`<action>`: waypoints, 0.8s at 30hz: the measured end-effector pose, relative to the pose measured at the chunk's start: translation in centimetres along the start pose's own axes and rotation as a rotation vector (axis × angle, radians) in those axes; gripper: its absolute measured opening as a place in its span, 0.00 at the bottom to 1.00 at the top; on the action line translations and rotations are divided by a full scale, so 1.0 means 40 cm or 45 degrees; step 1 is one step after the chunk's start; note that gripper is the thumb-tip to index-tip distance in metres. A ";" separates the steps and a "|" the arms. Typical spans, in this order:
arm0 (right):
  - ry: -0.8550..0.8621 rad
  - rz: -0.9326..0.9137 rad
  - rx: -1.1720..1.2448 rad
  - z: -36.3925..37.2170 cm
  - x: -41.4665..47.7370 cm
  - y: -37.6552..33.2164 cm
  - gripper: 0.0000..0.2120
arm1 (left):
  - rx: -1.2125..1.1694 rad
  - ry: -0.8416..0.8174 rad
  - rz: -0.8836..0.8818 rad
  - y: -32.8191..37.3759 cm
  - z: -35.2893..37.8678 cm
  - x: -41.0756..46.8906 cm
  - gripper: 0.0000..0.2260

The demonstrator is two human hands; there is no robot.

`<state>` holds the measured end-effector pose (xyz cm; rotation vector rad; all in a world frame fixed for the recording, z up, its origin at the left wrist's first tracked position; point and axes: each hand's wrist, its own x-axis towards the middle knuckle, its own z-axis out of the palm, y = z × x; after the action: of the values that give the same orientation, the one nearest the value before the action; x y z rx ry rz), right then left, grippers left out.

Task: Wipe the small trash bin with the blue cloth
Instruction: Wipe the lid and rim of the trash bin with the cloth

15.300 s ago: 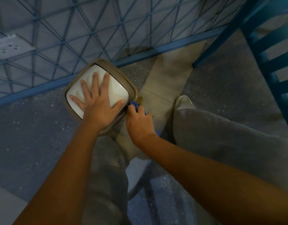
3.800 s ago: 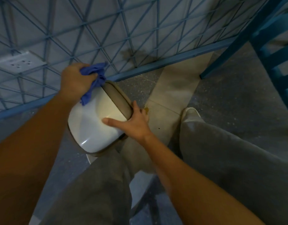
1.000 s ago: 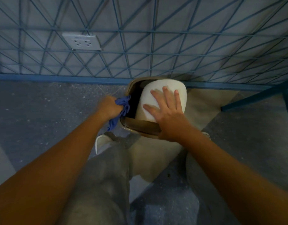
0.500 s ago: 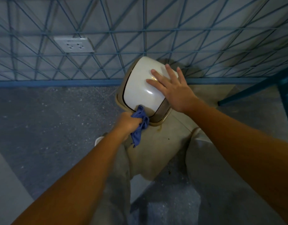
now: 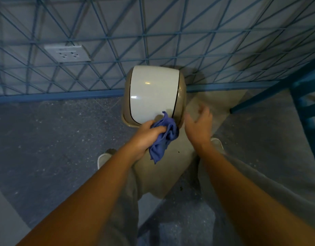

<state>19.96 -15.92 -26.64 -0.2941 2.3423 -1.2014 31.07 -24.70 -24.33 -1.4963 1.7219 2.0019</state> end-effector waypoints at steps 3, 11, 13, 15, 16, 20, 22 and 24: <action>-0.406 0.551 0.718 0.029 -0.055 0.041 0.24 | -0.035 -0.049 0.014 0.014 0.029 -0.010 0.01; -0.494 0.658 1.193 -0.012 -0.038 0.080 0.19 | 0.655 -0.033 0.416 0.064 0.046 -0.017 0.13; -0.435 0.600 1.162 -0.029 -0.007 0.078 0.12 | 0.942 0.211 0.747 0.102 0.027 0.006 0.12; -0.345 0.575 1.057 -0.040 0.027 0.066 0.01 | 1.198 0.326 0.866 0.147 0.014 0.048 0.20; -0.316 0.554 0.978 -0.042 0.044 0.060 0.04 | 1.329 0.310 0.847 0.167 0.013 0.071 0.25; -0.346 0.442 0.710 -0.033 0.105 0.050 0.07 | 1.768 0.136 0.709 0.204 0.035 0.144 0.43; -0.387 0.411 0.613 -0.017 0.127 0.056 0.07 | 1.877 0.096 0.669 0.205 0.043 0.167 0.47; -0.413 0.357 0.534 -0.004 0.140 0.059 0.09 | 1.913 0.087 0.650 0.199 0.046 0.179 0.48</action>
<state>15.16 -16.65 -30.29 -0.0105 1.7386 -1.3493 21.34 -29.53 -24.10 -0.5569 2.6704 0.2134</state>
